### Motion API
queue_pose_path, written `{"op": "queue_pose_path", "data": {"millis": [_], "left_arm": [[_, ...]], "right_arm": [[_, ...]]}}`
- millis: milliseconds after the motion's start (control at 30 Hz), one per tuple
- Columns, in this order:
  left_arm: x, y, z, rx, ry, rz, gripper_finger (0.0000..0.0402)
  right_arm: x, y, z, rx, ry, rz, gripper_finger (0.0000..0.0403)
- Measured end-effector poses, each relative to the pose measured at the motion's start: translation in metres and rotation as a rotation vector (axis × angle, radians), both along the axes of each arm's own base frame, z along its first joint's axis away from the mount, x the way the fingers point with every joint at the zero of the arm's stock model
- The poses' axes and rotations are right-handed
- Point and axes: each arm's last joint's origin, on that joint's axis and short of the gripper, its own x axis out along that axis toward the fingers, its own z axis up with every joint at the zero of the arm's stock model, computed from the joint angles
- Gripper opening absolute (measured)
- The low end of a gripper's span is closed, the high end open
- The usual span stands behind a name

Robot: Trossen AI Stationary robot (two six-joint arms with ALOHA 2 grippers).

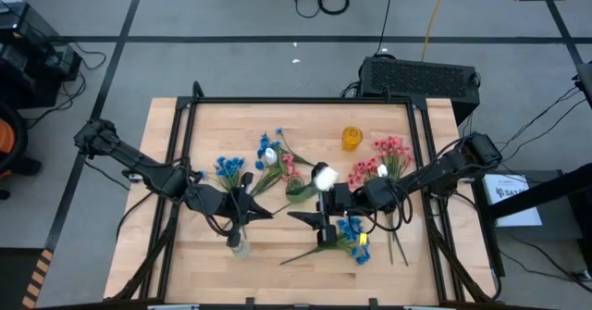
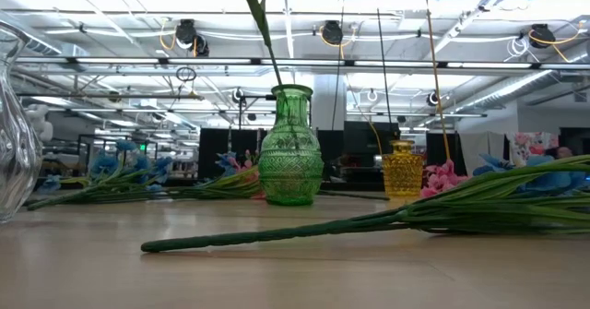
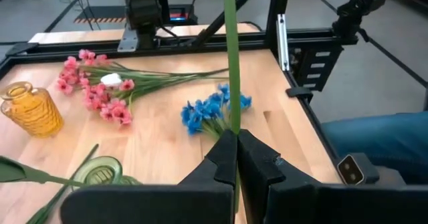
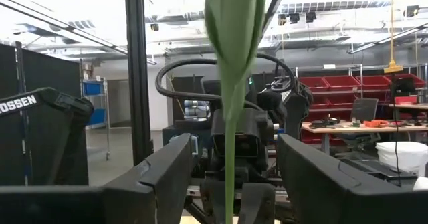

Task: Sort flowers into vase by color
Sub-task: Put the left white flower into the green vase

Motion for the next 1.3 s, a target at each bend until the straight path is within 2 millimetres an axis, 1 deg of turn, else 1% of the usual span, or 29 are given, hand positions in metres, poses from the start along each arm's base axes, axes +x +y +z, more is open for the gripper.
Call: {"op": "queue_pose_path", "data": {"millis": [100, 200, 533, 733, 800, 867, 967, 1067, 1167, 1300], "left_arm": [[0.000, 0.000, 0.000, 0.001, 0.002, 0.000, 0.0005], [0.000, 0.000, 0.000, 0.002, 0.004, 0.000, 0.0005], [-0.001, 0.001, -0.002, 0.013, 0.024, 0.002, 0.0005], [-0.001, 0.001, -0.002, 0.013, 0.024, 0.003, 0.0005], [-0.001, 0.001, -0.002, 0.013, 0.023, 0.003, 0.0006], [-0.001, 0.001, -0.002, 0.013, 0.024, 0.003, 0.0011], [-0.001, 0.000, -0.002, 0.010, 0.024, 0.003, 0.0023], [-0.001, 0.000, -0.002, -0.035, 0.030, 0.029, 0.0042], [-0.001, -0.001, -0.002, -0.071, 0.037, 0.045, 0.0076], [-0.003, -0.003, -0.002, -0.067, 0.033, 0.058, 0.0137]], "right_arm": [[0.000, 0.000, 0.000, 0.000, 0.001, 0.000, 0.0198], [0.000, 0.000, 0.000, 0.004, 0.000, 0.001, 0.0178], [0.000, 0.000, 0.000, 0.004, 0.000, 0.001, 0.0068], [0.000, 0.000, 0.000, 0.004, 0.000, 0.000, 0.0015], [0.000, 0.000, 0.000, 0.002, 0.000, 0.000, 0.0005], [0.000, 0.000, 0.000, 0.001, 0.000, -0.009, 0.0005], [0.000, -0.001, 0.000, -0.001, 0.000, -0.010, 0.0002], [-0.001, -0.001, 0.001, -0.010, 0.000, -0.014, 0.0002], [-0.004, -0.002, 0.006, -0.017, 0.000, -0.033, 0.0001], [-0.012, -0.006, 0.015, -0.040, 0.042, -0.052, 0.0001]]}}
